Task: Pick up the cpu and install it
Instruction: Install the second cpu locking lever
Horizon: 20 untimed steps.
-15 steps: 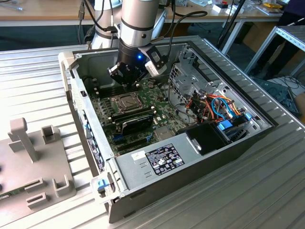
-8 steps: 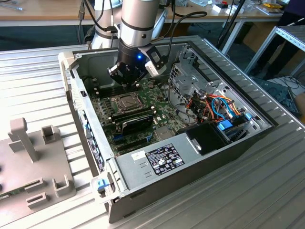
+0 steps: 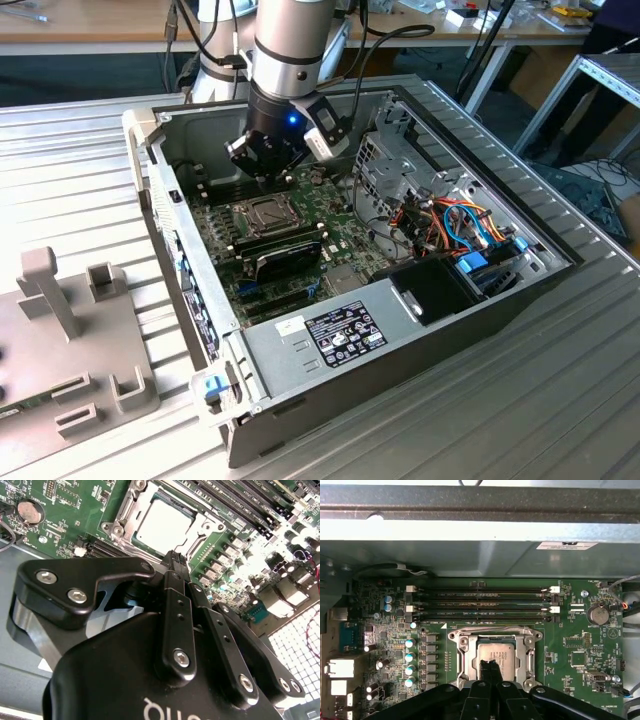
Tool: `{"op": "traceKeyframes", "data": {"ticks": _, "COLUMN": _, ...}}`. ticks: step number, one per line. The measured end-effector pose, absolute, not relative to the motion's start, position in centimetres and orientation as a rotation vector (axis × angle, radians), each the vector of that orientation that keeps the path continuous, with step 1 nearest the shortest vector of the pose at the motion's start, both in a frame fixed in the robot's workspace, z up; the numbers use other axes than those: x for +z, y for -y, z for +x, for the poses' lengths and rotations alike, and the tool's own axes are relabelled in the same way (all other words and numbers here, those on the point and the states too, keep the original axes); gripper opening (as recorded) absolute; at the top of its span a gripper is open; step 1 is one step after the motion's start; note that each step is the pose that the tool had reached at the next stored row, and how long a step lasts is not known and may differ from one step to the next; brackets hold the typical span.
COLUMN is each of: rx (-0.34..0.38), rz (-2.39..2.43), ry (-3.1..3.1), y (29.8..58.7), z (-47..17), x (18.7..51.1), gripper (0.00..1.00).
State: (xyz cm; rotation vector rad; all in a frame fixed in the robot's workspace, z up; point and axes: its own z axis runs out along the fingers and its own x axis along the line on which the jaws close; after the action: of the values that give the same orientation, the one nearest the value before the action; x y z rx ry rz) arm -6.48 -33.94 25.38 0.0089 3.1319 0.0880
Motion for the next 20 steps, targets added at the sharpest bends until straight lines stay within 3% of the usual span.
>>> {"op": "traceKeyframes", "data": {"ticks": 11, "rx": 0.088, "rz": 0.009, "ry": -3.132, "y": 34.2, "z": -5.0, "x": 25.4, "gripper": 0.11}}
{"op": "traceKeyframes", "data": {"ticks": 20, "rx": 0.088, "rz": 0.009, "ry": -3.132, "y": 37.0, "z": -5.0, "x": 25.3, "gripper": 0.11}}
